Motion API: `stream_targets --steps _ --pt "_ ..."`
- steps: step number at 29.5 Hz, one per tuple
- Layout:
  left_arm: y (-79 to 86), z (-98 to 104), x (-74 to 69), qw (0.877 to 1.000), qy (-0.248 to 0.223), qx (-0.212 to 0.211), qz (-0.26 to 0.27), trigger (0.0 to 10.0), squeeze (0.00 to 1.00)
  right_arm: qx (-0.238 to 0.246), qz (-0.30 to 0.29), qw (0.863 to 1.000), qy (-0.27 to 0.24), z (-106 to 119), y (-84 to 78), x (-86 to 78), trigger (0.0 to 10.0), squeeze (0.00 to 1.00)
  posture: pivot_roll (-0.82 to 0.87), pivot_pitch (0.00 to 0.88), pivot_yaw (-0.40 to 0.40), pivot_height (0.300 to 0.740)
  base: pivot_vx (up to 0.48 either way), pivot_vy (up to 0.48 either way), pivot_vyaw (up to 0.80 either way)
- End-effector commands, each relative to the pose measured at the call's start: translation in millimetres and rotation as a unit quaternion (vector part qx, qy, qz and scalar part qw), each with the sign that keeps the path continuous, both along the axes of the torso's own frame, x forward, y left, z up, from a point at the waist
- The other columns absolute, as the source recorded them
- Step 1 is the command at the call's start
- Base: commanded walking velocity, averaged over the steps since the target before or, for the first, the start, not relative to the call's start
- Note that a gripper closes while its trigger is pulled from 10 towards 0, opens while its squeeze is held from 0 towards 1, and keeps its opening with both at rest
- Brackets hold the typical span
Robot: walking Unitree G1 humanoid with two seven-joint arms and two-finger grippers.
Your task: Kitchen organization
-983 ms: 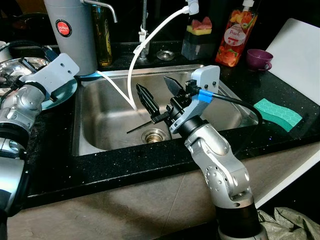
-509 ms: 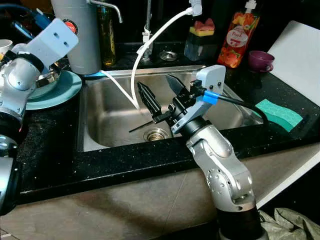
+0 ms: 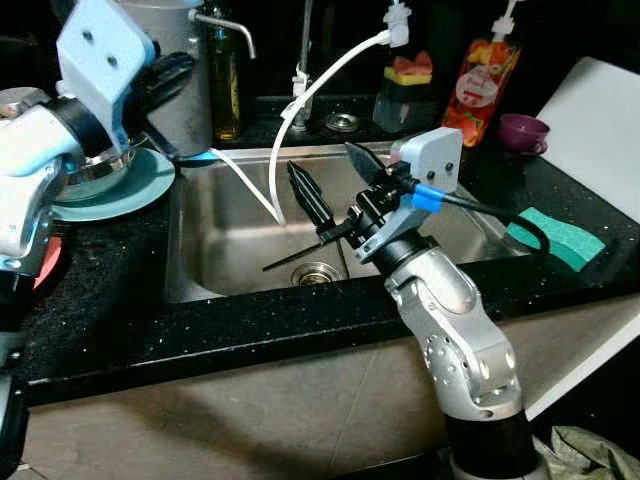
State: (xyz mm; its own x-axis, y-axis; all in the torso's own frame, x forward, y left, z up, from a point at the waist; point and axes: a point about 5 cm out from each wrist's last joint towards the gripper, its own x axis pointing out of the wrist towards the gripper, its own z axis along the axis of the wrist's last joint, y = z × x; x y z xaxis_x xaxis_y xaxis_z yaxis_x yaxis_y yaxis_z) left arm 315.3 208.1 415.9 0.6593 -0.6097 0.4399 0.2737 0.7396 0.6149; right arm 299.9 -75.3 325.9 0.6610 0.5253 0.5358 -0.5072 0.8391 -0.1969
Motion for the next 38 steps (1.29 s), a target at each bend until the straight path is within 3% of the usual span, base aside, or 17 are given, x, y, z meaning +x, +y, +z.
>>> stream_targets --steps 1,4,7,12,16,20,28,29,30,34,38 --pt "-4.5 -12.9 1.1 0.999 0.043 -0.004 -0.028 10.0 0.0 -0.017 -0.006 1.0 -0.013 -2.4 -0.7 -2.1 10.0 0.0 0.1 0.111 -0.044 0.74 0.0 0.0 0.0" --pt "-13.3 -28.1 8.8 0.99 0.109 -0.05 -0.069 10.0 0.0 -0.081 -0.011 0.996 -0.027 -4.9 10.1 -5.1 10.0 0.0 0.1 0.109 -0.044 0.74 0.0 0.0 0.0" --pt "-17.6 -31.4 14.1 0.986 0.128 -0.065 -0.082 10.0 0.0 -0.094 0.001 0.996 -0.006 -11.1 14.3 -2.2 10.0 0.0 0.1 0.108 -0.044 0.74 0.0 0.0 0.0" --pt "-33.5 -38.3 20.4 0.974 0.174 -0.077 -0.126 10.0 0.0 -0.082 0.047 0.994 0.054 -22.4 21.7 5.2 10.0 0.0 0.09 0.102 -0.038 0.74 0.0 0.0 0.0" --pt "-44.5 -39.8 19.6 0.967 0.19 -0.078 -0.151 10.0 0.0 -0.078 0.048 0.993 0.08 -26.6 25.9 12.5 10.0 0.0 0.09 0.097 -0.034 0.74 0.0 0.0 0.0" --pt "-59.2 -41.8 17.0 0.957 0.208 -0.079 -0.186 10.0 0.0 -0.078 0.02 0.991 0.105 -29.7 28.5 24.1 10.0 0.0 0.08 0.09 -0.033 0.74 0.0 0.0 0.0" --pt "-71.5 -49.2 14.8 0.954 0.217 -0.068 -0.197 10.0 0.0 -0.05 -0.04 0.99 0.129 -28.5 26.2 46.8 10.0 0.0 0.08 0.079 -0.046 0.74 0.0 0.0 0.0" --pt "-71.7 -49.5 14.6 0.954 0.216 -0.068 -0.195 10.0 0.0 -0.049 -0.043 0.989 0.131 -28.9 26.1 48.5 9.1 0.0 0.09 0.076 -0.05 0.74 0.0 0.0 0.0" --pt "-70.9 -50.6 15.5 0.956 0.216 -0.067 -0.186 10.0 0.0 -0.045 -0.047 0.989 0.133 -28.9 25.7 50.3 0.3 0.0 0.09 0.076 -0.05 0.74 0.0 0.0 0.0" --pt "-69.4 -52.9 15.9 0.959 0.216 -0.066 -0.172 10.0 0.0 -0.038 -0.052 0.989 0.136 -29.1 25.2 54.1 0.0 0.0 0.09 0.072 -0.056 0.74 0.0 0.0 0.0" --pt "-64.8 -57.7 21.3 0.969 0.205 -0.065 -0.119 10.0 0.0 -0.037 -0.045 0.989 0.139 -30.3 26.3 55.7 0.0 0.0 0.1 0.068 -0.062 0.74 0.0 0.0 0.0"
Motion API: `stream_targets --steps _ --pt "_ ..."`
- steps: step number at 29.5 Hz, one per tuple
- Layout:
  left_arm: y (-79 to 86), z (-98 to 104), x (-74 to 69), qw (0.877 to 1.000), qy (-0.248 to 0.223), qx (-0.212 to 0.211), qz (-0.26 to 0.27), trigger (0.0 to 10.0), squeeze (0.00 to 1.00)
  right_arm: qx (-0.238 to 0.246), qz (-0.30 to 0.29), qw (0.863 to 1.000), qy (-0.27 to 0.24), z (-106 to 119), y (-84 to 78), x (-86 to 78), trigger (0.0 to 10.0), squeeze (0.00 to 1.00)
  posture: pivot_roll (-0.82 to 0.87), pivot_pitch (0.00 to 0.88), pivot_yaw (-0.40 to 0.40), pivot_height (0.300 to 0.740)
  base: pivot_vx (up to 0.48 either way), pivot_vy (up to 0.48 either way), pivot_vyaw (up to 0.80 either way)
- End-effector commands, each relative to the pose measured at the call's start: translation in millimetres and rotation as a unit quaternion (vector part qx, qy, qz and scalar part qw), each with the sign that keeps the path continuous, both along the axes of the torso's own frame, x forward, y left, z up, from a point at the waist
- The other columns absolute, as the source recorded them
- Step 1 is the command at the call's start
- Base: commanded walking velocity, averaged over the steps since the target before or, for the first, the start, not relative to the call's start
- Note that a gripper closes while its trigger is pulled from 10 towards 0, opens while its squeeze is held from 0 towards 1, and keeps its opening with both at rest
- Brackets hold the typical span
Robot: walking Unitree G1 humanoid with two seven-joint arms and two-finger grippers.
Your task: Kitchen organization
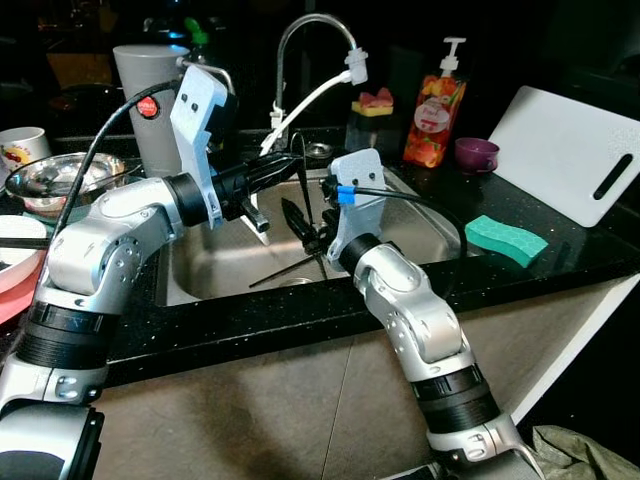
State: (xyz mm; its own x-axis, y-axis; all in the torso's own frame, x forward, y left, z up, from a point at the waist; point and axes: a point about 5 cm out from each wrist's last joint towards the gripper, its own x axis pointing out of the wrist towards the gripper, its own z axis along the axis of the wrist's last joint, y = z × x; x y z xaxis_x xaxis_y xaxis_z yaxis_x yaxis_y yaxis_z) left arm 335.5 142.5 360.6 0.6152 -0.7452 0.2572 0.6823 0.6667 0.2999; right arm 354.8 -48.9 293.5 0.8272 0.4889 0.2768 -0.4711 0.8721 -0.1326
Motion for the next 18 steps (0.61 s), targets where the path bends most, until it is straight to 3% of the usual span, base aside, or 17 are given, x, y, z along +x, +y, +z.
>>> stream_targets --steps 1,6,18 --pt "1.7 -2.6 2.3 0.999 -0.01 0.01 0.03 10.0 0.0 0.007 0.003 1.0 -0.003 1.8 0.1 0.9 0.0 0.0 0.1 0.068 -0.062 0.74 0.0 0.0 0.0" --pt "6.3 -3.2 5.7 0.998 -0.015 -0.001 0.066 10.0 0.0 0.004 0.01 1.0 0.006 -4.7 1.4 3.0 0.0 0.0 0.11 0.067 -0.073 0.74 0.0 0.0 0.0" --pt "6.7 -1.0 0.1 0.997 -0.027 -0.024 0.072 10.0 0.0 0.004 0.025 1.0 0.014 -11.9 9.4 7.8 0.0 0.0 0.13 0.07 -0.092 0.74 0.0 0.0 0.0"
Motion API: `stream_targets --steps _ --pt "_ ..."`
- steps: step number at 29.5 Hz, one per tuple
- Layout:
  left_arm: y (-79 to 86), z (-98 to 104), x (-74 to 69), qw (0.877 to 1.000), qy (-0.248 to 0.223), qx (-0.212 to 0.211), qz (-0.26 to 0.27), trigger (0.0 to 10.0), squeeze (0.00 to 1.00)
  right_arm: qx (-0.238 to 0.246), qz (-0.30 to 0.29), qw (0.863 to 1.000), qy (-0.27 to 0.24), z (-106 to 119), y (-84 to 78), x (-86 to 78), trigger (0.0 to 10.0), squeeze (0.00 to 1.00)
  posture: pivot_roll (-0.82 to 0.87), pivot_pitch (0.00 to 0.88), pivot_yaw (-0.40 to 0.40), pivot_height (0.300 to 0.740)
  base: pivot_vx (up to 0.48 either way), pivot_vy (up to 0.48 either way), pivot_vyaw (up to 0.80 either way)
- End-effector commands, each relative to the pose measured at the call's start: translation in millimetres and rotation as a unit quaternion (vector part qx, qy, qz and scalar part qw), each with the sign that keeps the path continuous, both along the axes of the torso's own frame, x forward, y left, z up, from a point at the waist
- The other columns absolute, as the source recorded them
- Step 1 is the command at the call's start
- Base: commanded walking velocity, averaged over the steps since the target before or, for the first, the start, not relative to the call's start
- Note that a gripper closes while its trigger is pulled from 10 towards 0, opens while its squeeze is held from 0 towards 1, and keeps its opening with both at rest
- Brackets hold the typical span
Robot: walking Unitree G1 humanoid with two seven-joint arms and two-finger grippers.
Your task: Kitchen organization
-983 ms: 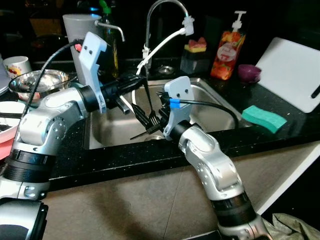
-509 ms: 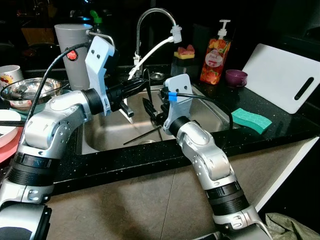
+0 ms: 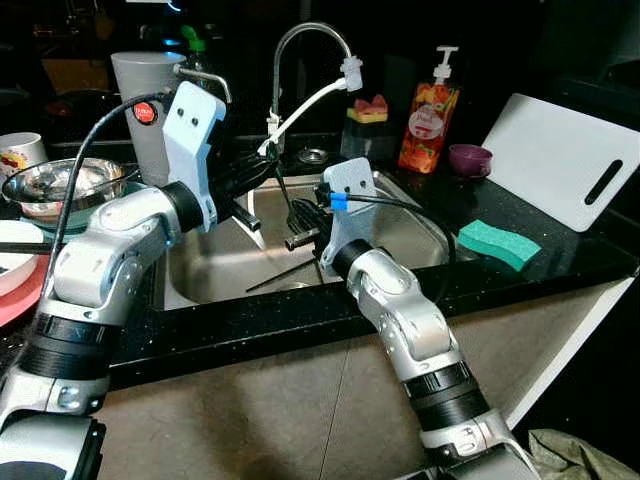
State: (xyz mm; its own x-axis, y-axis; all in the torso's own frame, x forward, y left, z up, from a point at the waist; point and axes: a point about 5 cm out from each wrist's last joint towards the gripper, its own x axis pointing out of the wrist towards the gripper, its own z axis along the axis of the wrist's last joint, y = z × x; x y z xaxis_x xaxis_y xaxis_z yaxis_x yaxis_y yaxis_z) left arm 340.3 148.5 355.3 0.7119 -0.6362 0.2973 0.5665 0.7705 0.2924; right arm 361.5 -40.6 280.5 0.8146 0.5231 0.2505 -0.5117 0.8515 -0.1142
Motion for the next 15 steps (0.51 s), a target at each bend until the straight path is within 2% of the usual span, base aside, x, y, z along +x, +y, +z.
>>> stream_targets --steps 1,6,7,8,9,11,12,13,15 --pt "0.8 4.8 -5.9 1.0 -0.015 -0.008 -0.003 10.0 0.0 0.003 0.007 1.0 -0.002 0.5 2.4 1.3 0.0 0.0 0.13 0.069 -0.095 0.74 0.0 0.0 0.0" --pt "2.5 3.2 -7.6 1.0 -0.015 -0.013 0.002 10.0 0.0 0.009 0.018 1.0 -0.004 -0.3 5.7 2.7 0.0 0.0 0.14 0.077 -0.107 0.74 0.0 0.0 0.0" --pt "2.6 2.0 -8.4 1.0 -0.015 -0.012 0.001 10.0 0.0 0.011 0.019 1.0 -0.008 1.1 6.9 3.0 1.5 0.0 0.14 0.077 -0.107 0.74 0.0 0.0 0.0" --pt "2.6 2.0 -8.4 1.0 -0.015 -0.012 0.001 10.0 0.0 0.011 0.019 1.0 -0.008 1.1 6.9 3.0 1.5 0.0 0.14 0.077 -0.107 0.74 0.0 0.0 0.0" --pt "3.1 1.4 -8.8 1.0 -0.014 -0.012 0.002 10.0 0.4 0.01 0.019 1.0 -0.015 2.6 7.4 3.1 10.0 0.0 0.14 0.077 -0.107 0.74 0.0 0.0 0.0" --pt "3.3 1.4 -9.0 1.0 -0.013 -0.013 0.002 10.0 0.4 0.01 0.019 1.0 -0.019 3.5 7.3 2.8 10.0 0.0 0.14 0.073 -0.108 0.74 0.0 0.0 0.0" --pt "4.1 1.1 -8.1 1.0 -0.013 -0.011 0.008 10.0 0.48 0.011 0.015 1.0 -0.022 4.5 6.3 3.3 10.0 0.0 0.14 0.077 -0.112 0.74 0.0 0.0 0.0" --pt "5.4 0.4 -6.6 1.0 -0.014 -0.006 0.017 10.0 0.42 0.014 0.013 1.0 -0.024 5.2 5.1 3.9 10.0 1.0 0.14 0.077 -0.112 0.74 0.0 0.0 0.0" --pt "6.3 0.0 -5.6 1.0 -0.015 -0.003 0.023 10.0 0.42 0.016 0.012 0.999 -0.025 5.5 4.4 4.5 10.0 1.0 0.14 0.077 -0.112 0.74 0.0 0.0 0.0"
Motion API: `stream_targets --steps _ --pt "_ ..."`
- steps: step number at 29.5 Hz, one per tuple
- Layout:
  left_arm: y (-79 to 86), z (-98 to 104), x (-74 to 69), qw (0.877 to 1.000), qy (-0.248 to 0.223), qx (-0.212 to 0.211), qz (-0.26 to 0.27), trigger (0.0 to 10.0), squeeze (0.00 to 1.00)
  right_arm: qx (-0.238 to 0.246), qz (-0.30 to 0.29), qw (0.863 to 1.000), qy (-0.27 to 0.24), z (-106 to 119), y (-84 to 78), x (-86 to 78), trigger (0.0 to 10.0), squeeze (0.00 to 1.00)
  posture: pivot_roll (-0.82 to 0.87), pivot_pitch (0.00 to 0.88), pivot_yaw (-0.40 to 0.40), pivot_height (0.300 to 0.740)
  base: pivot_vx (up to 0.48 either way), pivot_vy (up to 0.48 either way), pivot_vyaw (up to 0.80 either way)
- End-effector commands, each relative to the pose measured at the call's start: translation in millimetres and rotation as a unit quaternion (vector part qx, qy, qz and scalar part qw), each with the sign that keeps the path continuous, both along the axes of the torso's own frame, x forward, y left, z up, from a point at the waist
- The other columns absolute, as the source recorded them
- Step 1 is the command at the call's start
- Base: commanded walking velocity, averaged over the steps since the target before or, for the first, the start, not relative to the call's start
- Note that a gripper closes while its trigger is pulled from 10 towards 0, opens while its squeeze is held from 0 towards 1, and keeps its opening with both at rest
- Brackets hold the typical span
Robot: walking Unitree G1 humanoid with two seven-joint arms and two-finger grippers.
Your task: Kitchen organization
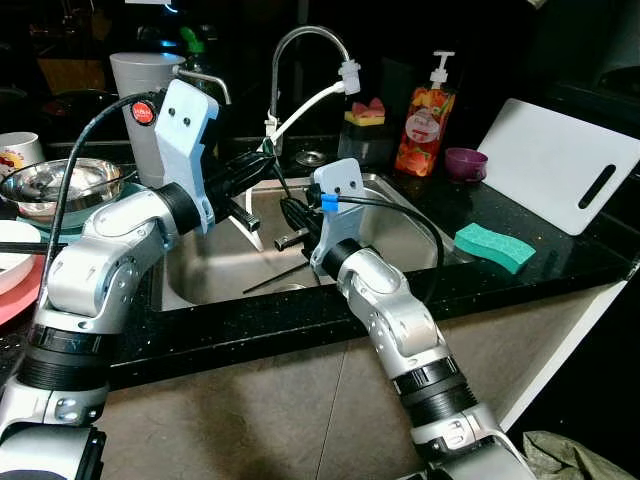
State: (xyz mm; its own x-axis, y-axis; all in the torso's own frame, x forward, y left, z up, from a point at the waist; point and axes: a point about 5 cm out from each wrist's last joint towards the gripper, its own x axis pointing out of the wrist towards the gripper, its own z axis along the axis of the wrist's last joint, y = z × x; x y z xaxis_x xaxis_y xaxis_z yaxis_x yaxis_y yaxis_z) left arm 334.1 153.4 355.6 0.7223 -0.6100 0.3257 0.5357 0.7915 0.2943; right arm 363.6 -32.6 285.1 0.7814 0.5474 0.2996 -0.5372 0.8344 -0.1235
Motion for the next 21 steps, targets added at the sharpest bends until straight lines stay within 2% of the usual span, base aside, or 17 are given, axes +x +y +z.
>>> stream_targets --steps 1,3,5,6,9,10,11,12,13,14,15,19,21 --pt "2.6 -0.7 1.2 1.0 -0.002 0.007 0.013 10.0 0.39 0.007 -0.007 1.0 -0.001 1.0 -4.0 2.7 10.0 1.0 0.14 0.079 -0.113 0.74 0.0 0.0 0.0" --pt "5.0 -0.9 1.5 1.0 -0.001 0.005 0.018 10.0 0.33 0.007 -0.005 1.0 -0.002 0.8 -4.1 2.5 10.0 1.0 0.14 0.077 -0.111 0.74 0.0 0.0 0.0" --pt "5.6 -1.1 0.8 1.0 0.0 0.003 0.018 10.0 0.31 0.008 -0.005 1.0 -0.004 0.4 -4.9 2.4 10.0 1.0 0.14 0.077 -0.108 0.74 0.0 0.0 0.0" --pt "5.2 -2.2 2.2 1.0 0.002 0.003 0.021 10.0 0.25 0.011 -0.005 1.0 -0.002 -0.3 -5.4 2.6 10.0 1.0 0.14 0.077 -0.108 0.74 0.0 0.0 0.0" --pt "5.2 -2.7 2.8 1.0 0.003 0.003 0.023 10.0 0.25 0.012 -0.005 1.0 -0.002 -0.5 -5.2 2.6 10.0 1.0 0.14 0.085 -0.111 0.74 0.0 0.0 0.0" --pt "5.5 -3.1 3.0 1.0 0.003 0.003 0.023 10.0 0.12 0.012 -0.005 1.0 -0.002 -0.8 -4.5 2.4 10.0 1.0 0.13 0.083 -0.108 0.74 0.0 0.0 0.0" --pt "5.1 -4.0 2.5 1.0 0.005 0.002 0.021 10.0 0.07 0.007 -0.008 1.0 -0.004 -1.9 -3.3 2.5 10.0 1.0 0.13 0.083 -0.108 0.74 0.0 0.0 0.0" --pt "5.1 -4.0 2.5 1.0 0.005 0.002 0.021 10.0 0.07 0.007 -0.008 1.0 -0.004 -1.9 -3.3 2.5 10.0 1.0 0.13 0.083 -0.108 0.74 0.0 0.0 0.0" --pt "4.2 -4.7 2.2 1.0 0.007 0.002 0.016 10.0 0.0 0.002 -0.009 1.0 -0.004 -2.9 -3.0 2.9 10.0 1.0 0.13 0.083 -0.108 0.74 0.0 0.0 0.0" --pt "1.7 -5.7 1.3 1.0 0.01 0.003 0.007 10.0 0.0 -0.006 -0.008 1.0 -0.003 -4.7 -2.3 3.6 10.0 0.05 0.13 0.083 -0.108 0.74 0.0 0.0 0.0" --pt "0.4 -5.8 0.4 1.0 0.011 0.003 0.001 10.0 0.0 -0.009 -0.007 1.0 -0.003 -5.1 -1.6 3.7 10.0 0.0 0.14 0.086 -0.109 0.74 0.0 0.0 0.0" --pt "-2.6 -5.4 -2.6 1.0 0.012 0.002 -0.015 10.0 0.0 -0.013 -0.005 1.0 -0.001 -5.9 0.3 3.7 10.0 0.0 0.14 0.086 -0.109 0.74 0.0 0.0 0.0" --pt "-6.7 -4.6 -8.3 0.999 0.013 0.0 -0.042 10.0 0.0 -0.022 -0.006 1.0 0.001 -8.3 2.1 4.5 10.0 0.0 0.14 0.086 -0.109 0.74 0.0 0.0 0.0"
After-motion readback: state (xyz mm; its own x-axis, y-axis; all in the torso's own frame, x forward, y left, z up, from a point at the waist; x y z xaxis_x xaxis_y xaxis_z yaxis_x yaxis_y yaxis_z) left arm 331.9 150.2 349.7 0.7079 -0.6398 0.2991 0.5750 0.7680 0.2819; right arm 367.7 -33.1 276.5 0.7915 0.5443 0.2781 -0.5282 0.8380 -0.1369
